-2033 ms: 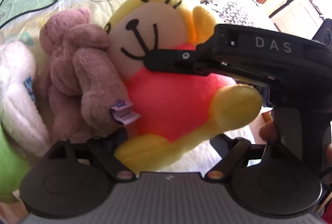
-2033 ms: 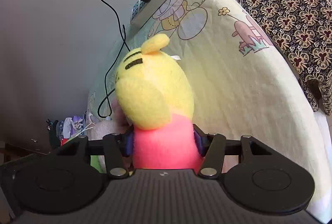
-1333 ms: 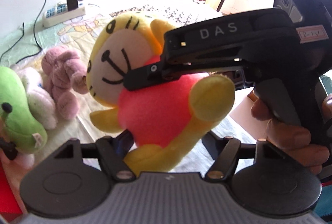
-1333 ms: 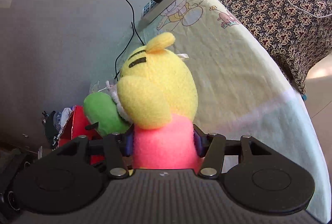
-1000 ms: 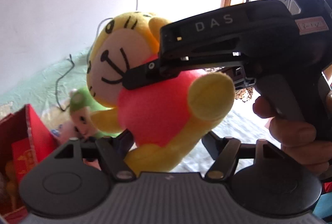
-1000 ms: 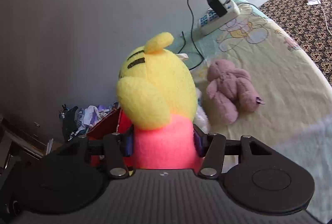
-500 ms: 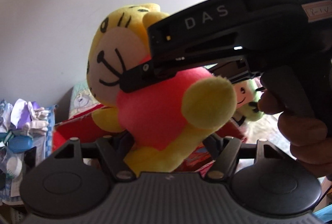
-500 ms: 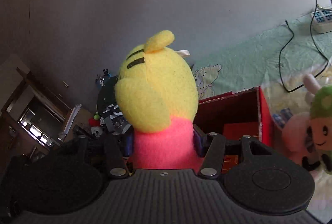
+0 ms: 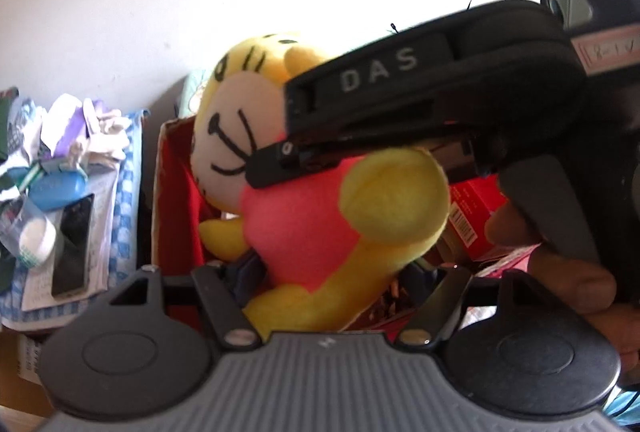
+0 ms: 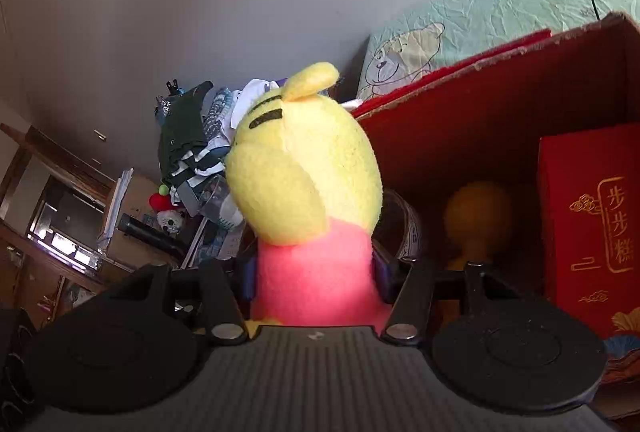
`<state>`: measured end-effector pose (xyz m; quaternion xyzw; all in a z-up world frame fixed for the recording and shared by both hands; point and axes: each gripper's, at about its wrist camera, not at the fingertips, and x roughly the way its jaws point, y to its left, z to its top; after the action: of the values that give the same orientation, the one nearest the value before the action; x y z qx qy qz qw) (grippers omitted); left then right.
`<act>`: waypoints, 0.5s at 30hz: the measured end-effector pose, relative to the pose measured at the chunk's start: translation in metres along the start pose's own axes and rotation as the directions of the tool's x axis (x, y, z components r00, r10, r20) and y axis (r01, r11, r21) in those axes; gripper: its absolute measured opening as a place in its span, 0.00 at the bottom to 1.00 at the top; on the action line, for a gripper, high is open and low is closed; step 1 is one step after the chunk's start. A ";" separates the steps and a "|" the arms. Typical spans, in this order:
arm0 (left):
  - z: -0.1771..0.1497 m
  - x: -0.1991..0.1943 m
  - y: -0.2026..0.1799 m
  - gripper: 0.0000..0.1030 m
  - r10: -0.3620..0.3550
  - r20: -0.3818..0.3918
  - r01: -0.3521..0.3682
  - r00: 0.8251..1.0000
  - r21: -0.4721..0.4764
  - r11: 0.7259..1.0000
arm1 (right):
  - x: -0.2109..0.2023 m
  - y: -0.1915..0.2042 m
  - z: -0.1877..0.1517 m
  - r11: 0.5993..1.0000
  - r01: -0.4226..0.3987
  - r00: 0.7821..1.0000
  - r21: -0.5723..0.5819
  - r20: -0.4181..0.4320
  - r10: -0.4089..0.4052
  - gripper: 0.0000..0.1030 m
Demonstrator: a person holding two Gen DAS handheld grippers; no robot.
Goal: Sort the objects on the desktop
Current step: 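Lower the yellow plush bear into the red box and open the right gripper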
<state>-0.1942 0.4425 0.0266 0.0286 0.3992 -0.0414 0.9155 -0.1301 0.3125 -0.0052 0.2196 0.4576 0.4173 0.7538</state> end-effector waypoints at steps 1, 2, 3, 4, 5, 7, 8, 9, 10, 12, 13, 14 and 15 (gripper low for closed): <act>-0.002 -0.006 -0.002 0.75 0.001 0.002 -0.001 1.000 -0.006 1.000 | -0.001 0.000 -0.001 1.000 -0.003 1.000 0.010 -0.001 0.003 0.55; -0.002 0.003 0.007 0.76 -0.014 0.004 0.014 1.000 -0.011 1.000 | -0.001 0.001 -0.001 1.000 -0.005 1.000 0.020 -0.001 0.005 0.55; -0.002 0.003 0.009 0.76 -0.022 0.004 0.022 1.000 -0.021 1.000 | 0.000 0.002 -0.003 1.000 -0.003 1.000 0.025 -0.005 0.003 0.56; -0.003 0.005 0.014 0.77 -0.031 0.003 0.032 1.000 -0.035 0.999 | 0.000 0.003 -0.003 1.000 0.003 1.000 0.024 -0.012 -0.002 0.57; -0.002 0.008 0.022 0.78 -0.044 -0.001 0.044 0.999 -0.045 0.998 | 0.009 -0.005 0.001 1.000 0.015 0.999 0.014 -0.029 -0.015 0.58; -0.003 0.011 0.030 0.78 -0.059 -0.005 0.058 0.998 -0.060 0.996 | 0.011 -0.007 0.001 1.000 0.021 0.999 0.003 -0.044 -0.021 0.61; -0.004 0.011 0.032 0.78 -0.063 -0.003 0.063 0.998 -0.059 0.996 | 0.016 -0.017 0.001 1.000 0.019 0.998 0.005 -0.061 -0.018 0.64; -0.006 0.011 0.033 0.78 -0.065 0.001 0.065 0.998 -0.052 0.997 | 0.019 -0.025 0.001 1.000 0.012 0.996 0.011 -0.085 -0.012 0.66; -0.008 0.010 0.034 0.78 -0.060 0.010 0.060 0.998 -0.047 0.997 | 0.019 -0.028 0.000 1.000 0.006 0.994 0.024 -0.107 -0.004 0.68; -0.013 0.019 0.047 0.78 -0.062 0.031 0.063 0.998 -0.040 0.997 | 0.018 -0.032 0.001 0.998 -0.020 0.991 0.058 -0.129 0.027 0.68; -0.015 0.011 0.049 0.78 -0.049 0.040 0.050 0.998 -0.035 0.998 | 0.016 -0.034 0.001 0.998 -0.032 0.991 0.062 -0.128 0.040 0.68; -0.017 0.011 0.050 0.78 -0.043 0.052 0.045 0.998 -0.028 0.999 | 0.009 -0.034 0.001 0.998 -0.040 0.991 0.058 -0.122 0.047 0.69; -0.023 0.016 0.052 0.78 -0.040 0.063 0.041 0.997 -0.019 0.999 | 0.002 -0.034 0.001 0.998 -0.045 0.992 0.052 -0.114 0.051 0.69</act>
<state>-0.1948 0.4952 0.0007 0.0097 0.3711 -0.0568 0.9268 -0.1149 0.2952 -0.0298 0.2244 0.5050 0.4360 0.7103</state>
